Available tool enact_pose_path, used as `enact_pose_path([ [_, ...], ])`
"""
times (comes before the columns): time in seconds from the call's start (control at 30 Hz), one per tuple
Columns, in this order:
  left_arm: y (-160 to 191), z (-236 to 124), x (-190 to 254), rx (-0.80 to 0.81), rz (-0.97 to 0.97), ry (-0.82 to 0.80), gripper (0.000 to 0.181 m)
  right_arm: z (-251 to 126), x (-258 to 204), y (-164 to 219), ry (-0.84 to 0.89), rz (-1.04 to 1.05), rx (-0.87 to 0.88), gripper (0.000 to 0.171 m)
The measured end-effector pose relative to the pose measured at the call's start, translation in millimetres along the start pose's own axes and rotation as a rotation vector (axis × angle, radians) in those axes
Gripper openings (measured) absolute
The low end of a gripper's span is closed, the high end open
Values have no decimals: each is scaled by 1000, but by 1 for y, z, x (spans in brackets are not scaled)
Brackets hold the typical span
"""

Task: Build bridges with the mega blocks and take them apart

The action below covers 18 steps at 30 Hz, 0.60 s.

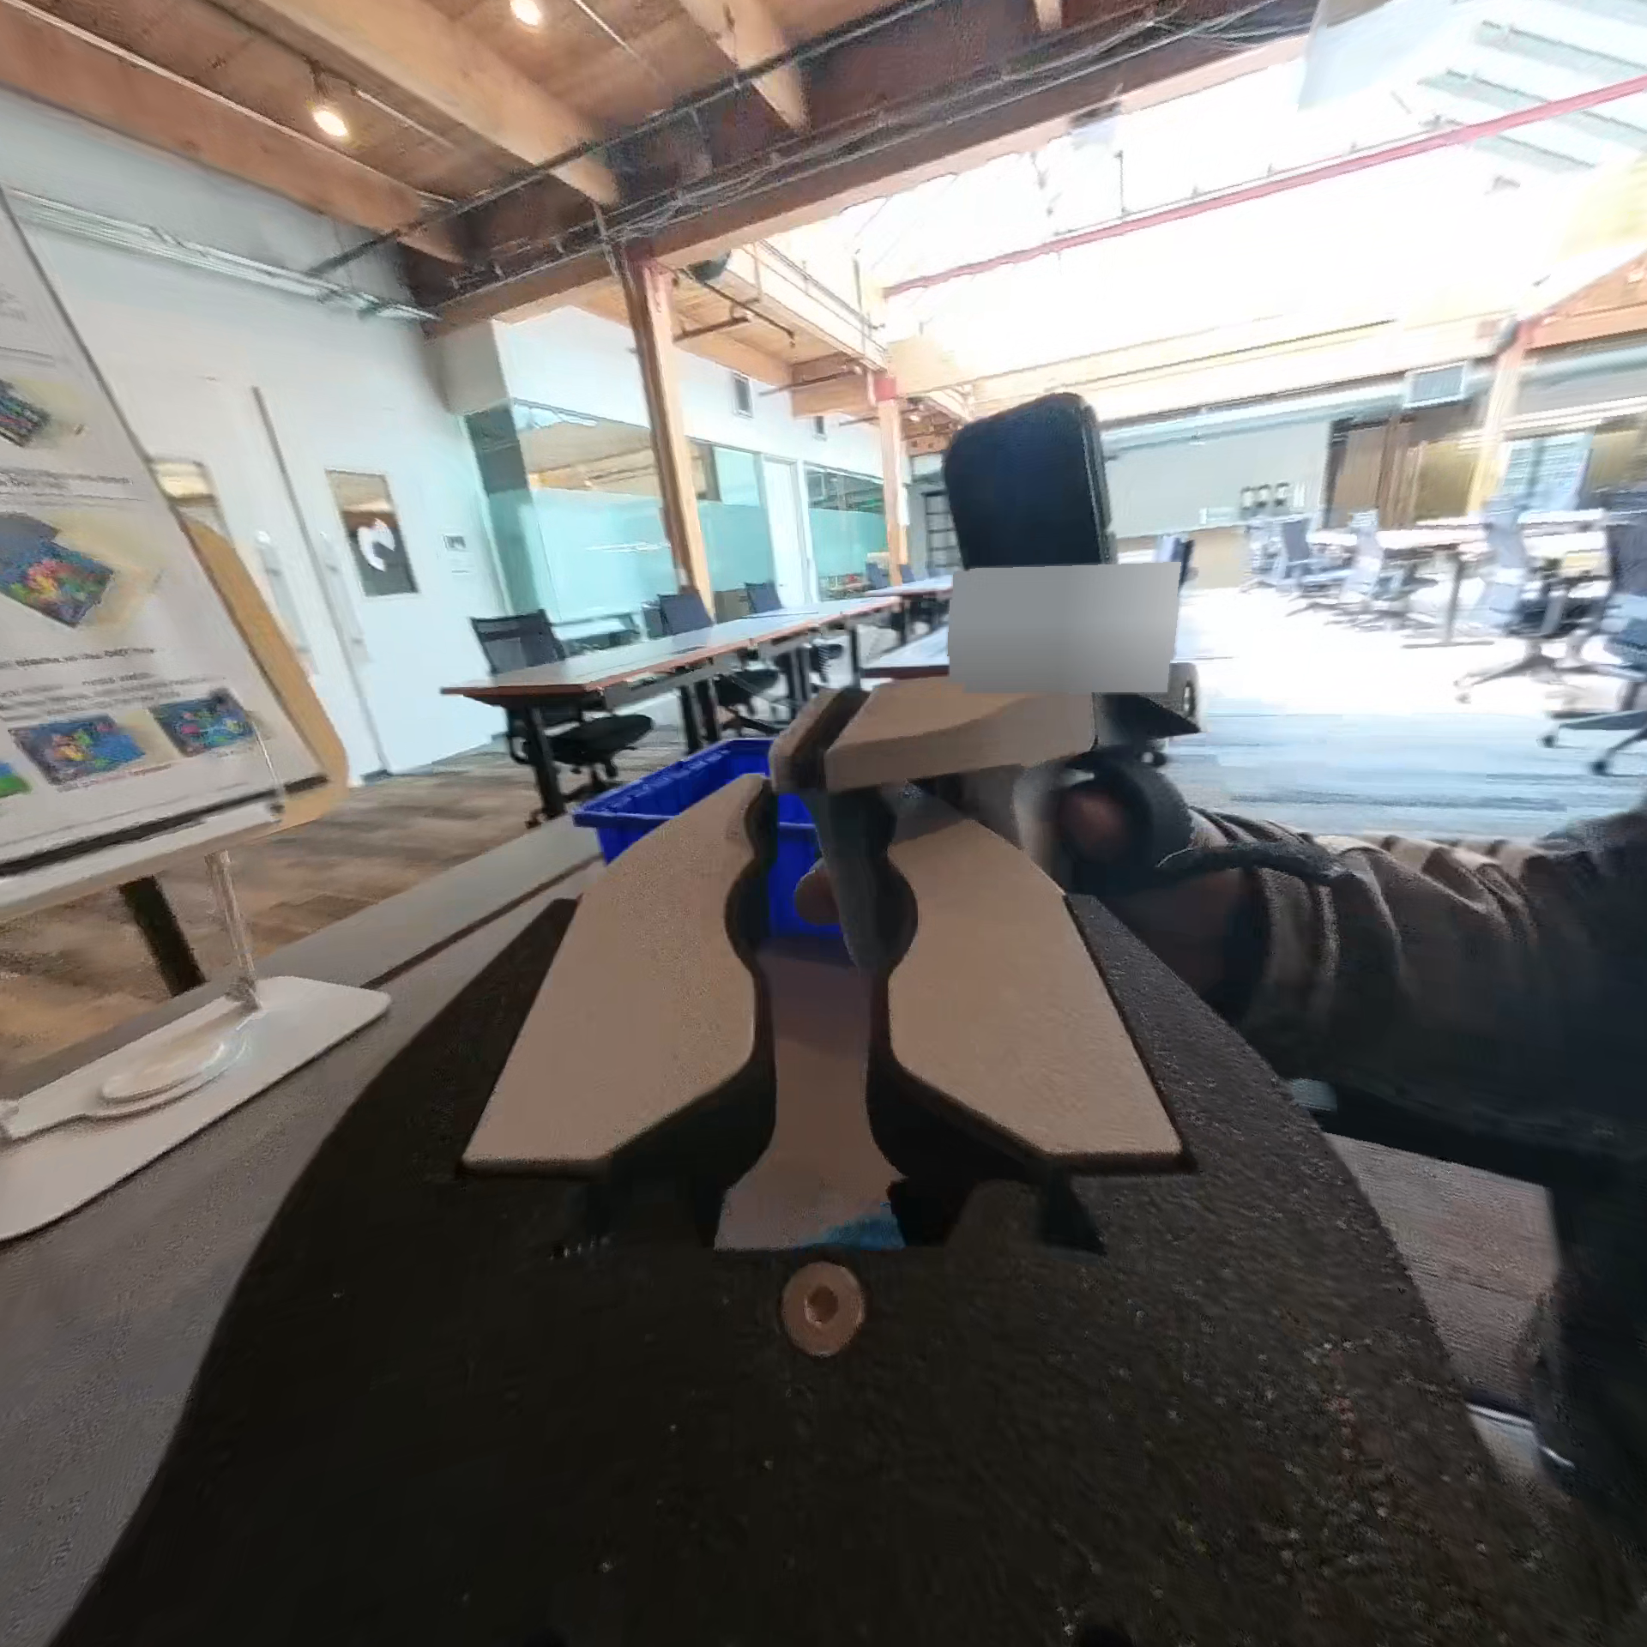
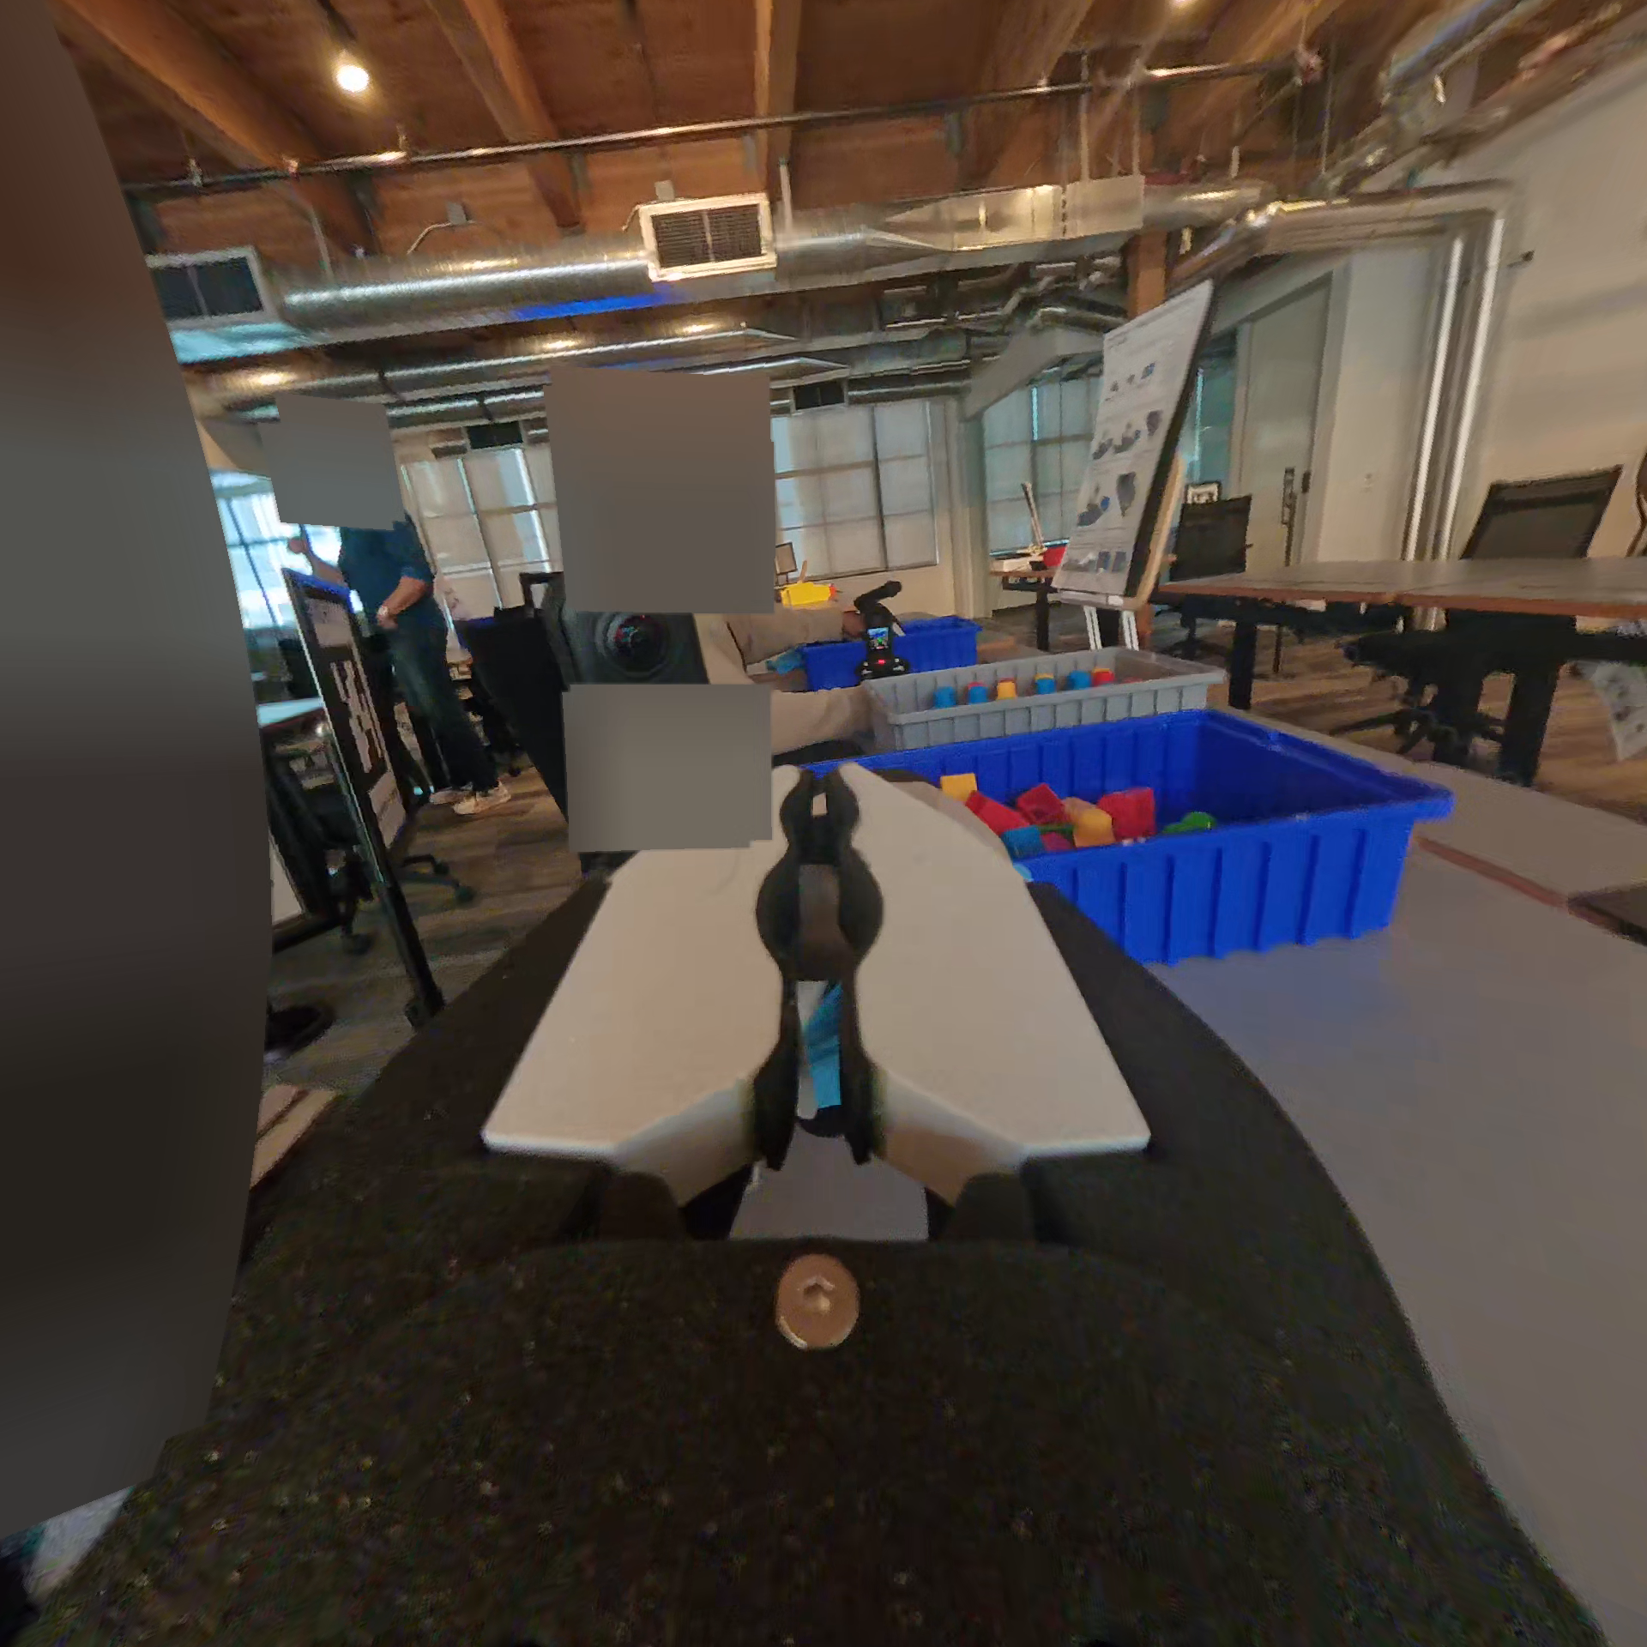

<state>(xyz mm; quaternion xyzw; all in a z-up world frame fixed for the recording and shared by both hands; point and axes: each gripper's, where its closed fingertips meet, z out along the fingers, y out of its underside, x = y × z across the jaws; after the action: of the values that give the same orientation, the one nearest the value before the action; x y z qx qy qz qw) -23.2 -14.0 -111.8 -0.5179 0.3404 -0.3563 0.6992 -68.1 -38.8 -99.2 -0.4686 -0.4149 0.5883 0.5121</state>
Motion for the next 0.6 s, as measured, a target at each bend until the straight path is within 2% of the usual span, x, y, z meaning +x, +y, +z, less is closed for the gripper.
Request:
enact_pose_path([
  [0.07, -11, -8, -3, 40, 53, -63, 19, 5, -3, -9, -3, -90, 35, 0],
  [0.1, -21, -15, -6, 99, 77, -99, 11, 4, 0, -22, 23, -136, 107, 3],
  [0.17, -43, -30, -2, 223, 135, -108, 8, -1, 8, -50, 73, -187, 241, 0],
  [0.2, -50, -35, -3, 262, 147, -121, 10, 3, 9, -51, 57, -187, 221, 5],
  [0.3, -45, -35, -8, 208, 128, -186, 16, 38, -6, -27, -78, -101, 73, 51],
  [0.37, -42, -34, -15, 187, 131, -269, 0, 53, -14, -18, -127, -86, 54, 55],
  [0.47, -54, -45, -5, 286, 119, -188, 0, 59, -29, -25, -288, 35, 93, 28],
  [0.5, -56, -48, -3, 304, 112, -167, 0, 60, -31, -24, -325, 87, 88, 26],
  [0.6, -52, -54, -4, 269, 131, -211, 0, 66, -37, -16, -368, 84, 66, 34],
])
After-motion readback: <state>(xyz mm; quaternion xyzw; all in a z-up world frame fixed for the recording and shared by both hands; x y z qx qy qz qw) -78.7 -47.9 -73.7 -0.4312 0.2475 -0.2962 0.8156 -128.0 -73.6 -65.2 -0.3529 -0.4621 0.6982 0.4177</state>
